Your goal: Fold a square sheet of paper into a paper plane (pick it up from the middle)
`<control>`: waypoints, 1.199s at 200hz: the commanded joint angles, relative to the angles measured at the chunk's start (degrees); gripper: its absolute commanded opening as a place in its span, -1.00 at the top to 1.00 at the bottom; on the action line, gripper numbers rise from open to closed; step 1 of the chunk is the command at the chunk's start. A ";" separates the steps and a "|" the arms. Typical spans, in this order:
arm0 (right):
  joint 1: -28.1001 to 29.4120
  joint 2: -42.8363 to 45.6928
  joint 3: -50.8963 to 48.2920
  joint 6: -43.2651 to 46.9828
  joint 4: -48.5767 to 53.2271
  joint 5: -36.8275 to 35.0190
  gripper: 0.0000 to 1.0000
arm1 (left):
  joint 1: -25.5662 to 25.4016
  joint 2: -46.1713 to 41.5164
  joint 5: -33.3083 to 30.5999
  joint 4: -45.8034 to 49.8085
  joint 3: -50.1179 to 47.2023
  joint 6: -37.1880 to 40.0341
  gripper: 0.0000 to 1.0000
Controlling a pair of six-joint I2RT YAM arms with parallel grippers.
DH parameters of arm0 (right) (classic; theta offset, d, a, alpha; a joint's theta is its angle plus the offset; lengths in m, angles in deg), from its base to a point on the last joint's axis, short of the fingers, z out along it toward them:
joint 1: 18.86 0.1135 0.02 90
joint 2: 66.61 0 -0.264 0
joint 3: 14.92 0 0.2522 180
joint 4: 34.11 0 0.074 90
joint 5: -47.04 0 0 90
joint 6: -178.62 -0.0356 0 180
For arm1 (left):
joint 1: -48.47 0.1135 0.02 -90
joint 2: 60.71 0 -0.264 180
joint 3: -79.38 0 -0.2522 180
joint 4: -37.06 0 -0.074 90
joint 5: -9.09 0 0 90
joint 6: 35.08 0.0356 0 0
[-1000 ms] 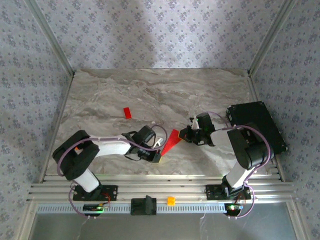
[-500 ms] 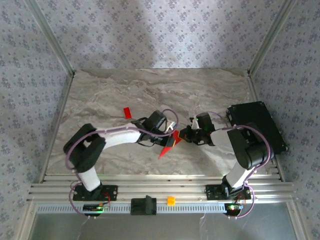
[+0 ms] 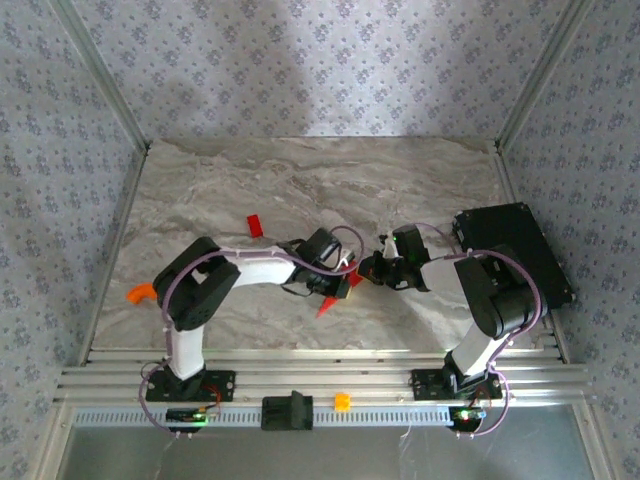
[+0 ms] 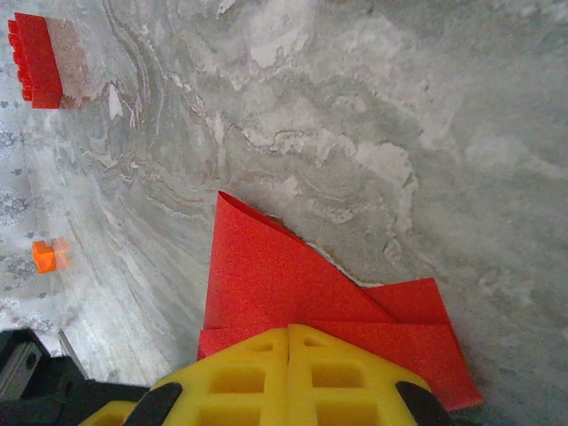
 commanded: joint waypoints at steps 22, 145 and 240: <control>-0.78 -2.94 -1.38 1.74 5.01 -4.57 1.00 | -0.83 -7.54 -2.93 8.35 -8.53 3.93 0.91; 1.08 0.58 3.42 3.40 6.14 -1.19 0.89 | 1.02 -25.32 -3.95 6.66 -20.06 0.96 0.92; 1.10 18.69 -7.00 -3.73 9.64 -9.88 0.42 | 13.42 -11.38 6.30 0.59 -4.57 -4.24 0.67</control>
